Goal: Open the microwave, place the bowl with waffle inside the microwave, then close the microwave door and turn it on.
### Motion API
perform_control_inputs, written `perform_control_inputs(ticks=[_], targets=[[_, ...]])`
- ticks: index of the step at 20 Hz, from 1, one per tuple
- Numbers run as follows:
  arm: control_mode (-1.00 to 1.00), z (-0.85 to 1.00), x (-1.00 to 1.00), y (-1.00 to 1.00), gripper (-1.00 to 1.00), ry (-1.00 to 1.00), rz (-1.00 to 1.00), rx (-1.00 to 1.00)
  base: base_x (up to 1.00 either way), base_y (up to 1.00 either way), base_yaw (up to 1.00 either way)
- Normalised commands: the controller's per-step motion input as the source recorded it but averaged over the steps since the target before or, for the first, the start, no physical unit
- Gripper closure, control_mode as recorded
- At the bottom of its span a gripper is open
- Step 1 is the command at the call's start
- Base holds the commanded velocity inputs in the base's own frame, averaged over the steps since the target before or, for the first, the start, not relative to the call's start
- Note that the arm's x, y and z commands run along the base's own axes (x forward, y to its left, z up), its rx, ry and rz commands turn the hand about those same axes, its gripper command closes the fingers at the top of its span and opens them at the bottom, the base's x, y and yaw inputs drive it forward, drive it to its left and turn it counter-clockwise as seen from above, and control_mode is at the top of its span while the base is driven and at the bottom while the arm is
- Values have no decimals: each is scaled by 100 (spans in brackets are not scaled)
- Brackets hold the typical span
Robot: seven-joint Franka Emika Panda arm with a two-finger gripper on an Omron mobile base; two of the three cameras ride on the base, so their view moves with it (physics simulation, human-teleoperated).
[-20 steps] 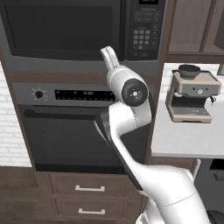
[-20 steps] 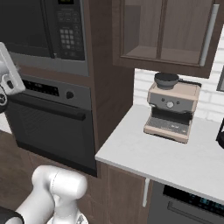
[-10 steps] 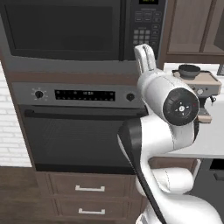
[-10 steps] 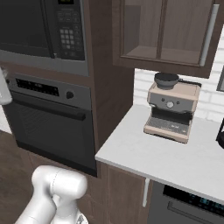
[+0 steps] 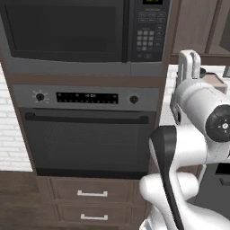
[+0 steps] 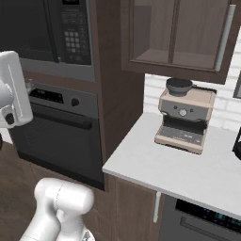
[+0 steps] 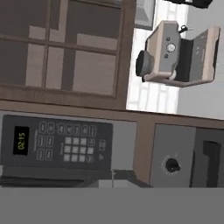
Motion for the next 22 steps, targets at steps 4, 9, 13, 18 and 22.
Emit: perform_control_inputs(ticks=[4, 9, 13, 18, 22], targets=[[-100, 0, 8, -34, 100, 0, -22, 4, 0, 0, 0], [-100, 0, 23, -7, 100, 0, -15, 5, 0, 0, 0], [-100, 0, 53, 0, 100, 0, 1, 4, 0, 0, 0], [-100, 0, 55, 0, 100, 0, 3, 0, 0, 0, 0], [-100, 0, 49, 1, 100, 0, 2, 0, 0, 0, 0]])
